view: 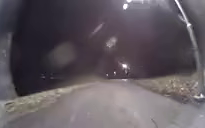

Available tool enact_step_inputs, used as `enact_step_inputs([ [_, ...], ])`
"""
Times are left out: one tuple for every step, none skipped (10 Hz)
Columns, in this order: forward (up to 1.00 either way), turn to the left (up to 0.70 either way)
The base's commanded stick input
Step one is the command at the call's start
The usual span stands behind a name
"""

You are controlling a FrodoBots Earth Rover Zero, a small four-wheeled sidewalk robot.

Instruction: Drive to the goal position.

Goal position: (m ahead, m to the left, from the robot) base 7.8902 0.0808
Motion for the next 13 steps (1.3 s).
enact_step_inputs([
  [1.0,-0.02],
  [1.0,-0.02],
  [1.0,-0.03],
  [1.0,-0.03],
  [1.0,-0.03],
  [1.0,-0.03],
  [1.0,-0.02],
  [1.0,-0.02],
  [1.0,-0.02],
  [1.0,-0.02],
  [1.0,-0.02],
  [1.0,-0.02],
  [1.0,-0.02],
])
